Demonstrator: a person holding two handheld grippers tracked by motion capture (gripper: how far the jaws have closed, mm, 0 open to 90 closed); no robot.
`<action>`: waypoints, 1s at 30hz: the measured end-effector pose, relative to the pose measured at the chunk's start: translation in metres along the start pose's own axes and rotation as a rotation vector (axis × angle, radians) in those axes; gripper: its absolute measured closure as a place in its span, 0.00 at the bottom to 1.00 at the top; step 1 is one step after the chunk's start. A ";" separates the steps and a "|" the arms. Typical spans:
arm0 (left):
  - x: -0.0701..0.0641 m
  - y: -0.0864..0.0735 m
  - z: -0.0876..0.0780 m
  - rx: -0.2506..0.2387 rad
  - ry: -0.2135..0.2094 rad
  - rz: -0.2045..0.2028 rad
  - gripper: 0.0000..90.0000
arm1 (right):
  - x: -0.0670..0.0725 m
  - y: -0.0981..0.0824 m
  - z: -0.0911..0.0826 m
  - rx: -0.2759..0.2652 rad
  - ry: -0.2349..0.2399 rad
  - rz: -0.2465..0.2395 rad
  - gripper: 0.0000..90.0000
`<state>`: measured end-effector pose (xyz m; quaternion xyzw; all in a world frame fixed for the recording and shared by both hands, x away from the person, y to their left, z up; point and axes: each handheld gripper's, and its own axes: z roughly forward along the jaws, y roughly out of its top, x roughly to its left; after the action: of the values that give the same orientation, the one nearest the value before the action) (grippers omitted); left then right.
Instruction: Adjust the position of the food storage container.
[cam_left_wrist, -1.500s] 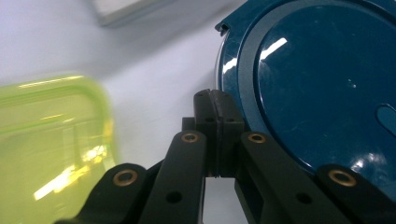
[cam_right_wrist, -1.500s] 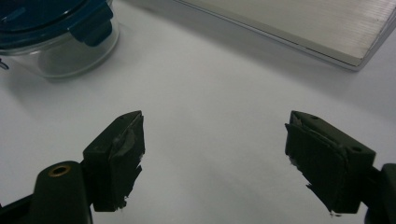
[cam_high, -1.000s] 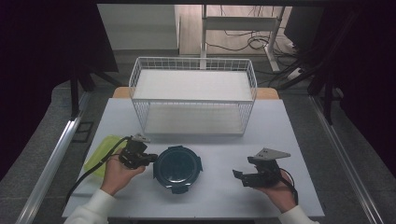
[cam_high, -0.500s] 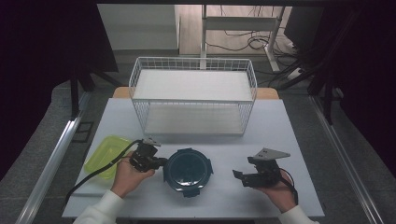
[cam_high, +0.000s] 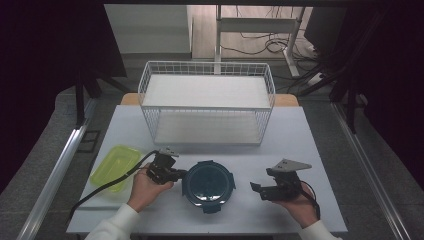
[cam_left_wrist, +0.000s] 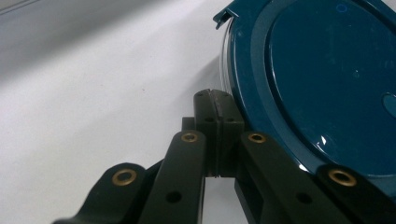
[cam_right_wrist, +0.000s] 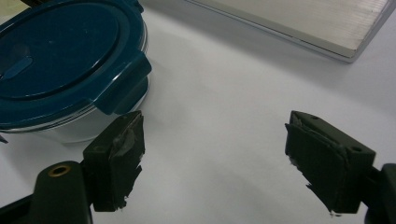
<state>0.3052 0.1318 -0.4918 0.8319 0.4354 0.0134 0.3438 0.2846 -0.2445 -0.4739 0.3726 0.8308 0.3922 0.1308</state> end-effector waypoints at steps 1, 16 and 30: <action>0.000 0.000 0.001 0.001 -0.003 -0.005 1.00 | 0.000 0.000 0.000 0.001 0.000 0.001 0.22; 0.004 0.005 0.010 -0.021 -0.078 -0.049 1.00 | 0.001 0.000 0.001 0.005 0.000 0.002 0.22; -0.001 -0.004 -0.033 -0.127 0.001 0.018 1.00 | -0.005 0.002 0.001 -0.013 0.022 0.030 0.21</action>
<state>0.2910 0.1505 -0.4686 0.8122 0.4263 0.0445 0.3957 0.2894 -0.2464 -0.4739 0.3798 0.8241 0.4033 0.1182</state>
